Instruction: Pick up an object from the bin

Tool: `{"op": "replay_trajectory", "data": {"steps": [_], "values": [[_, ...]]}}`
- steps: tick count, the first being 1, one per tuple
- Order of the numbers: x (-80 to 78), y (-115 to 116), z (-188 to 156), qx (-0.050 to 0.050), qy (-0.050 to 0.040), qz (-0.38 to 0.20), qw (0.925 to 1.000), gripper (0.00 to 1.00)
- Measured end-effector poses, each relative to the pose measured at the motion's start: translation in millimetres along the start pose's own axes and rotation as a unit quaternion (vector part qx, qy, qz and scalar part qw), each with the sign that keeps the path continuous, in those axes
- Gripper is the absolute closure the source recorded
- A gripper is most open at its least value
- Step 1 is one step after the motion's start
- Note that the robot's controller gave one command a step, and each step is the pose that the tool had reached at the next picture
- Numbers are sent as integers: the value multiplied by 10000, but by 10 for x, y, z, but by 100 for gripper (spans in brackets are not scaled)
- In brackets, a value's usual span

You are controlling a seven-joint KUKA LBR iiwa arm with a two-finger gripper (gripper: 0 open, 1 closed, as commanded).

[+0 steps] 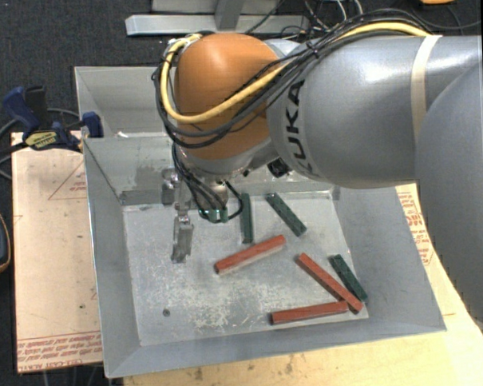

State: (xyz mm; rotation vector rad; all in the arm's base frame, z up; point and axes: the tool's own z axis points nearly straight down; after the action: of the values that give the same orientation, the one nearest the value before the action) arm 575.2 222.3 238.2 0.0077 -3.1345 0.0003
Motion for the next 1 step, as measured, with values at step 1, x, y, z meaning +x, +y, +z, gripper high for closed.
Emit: {"op": "replay_trajectory", "data": {"steps": [1], "values": [[37, -528, 1224, 12, 2, -238, 9997, 0]]}}
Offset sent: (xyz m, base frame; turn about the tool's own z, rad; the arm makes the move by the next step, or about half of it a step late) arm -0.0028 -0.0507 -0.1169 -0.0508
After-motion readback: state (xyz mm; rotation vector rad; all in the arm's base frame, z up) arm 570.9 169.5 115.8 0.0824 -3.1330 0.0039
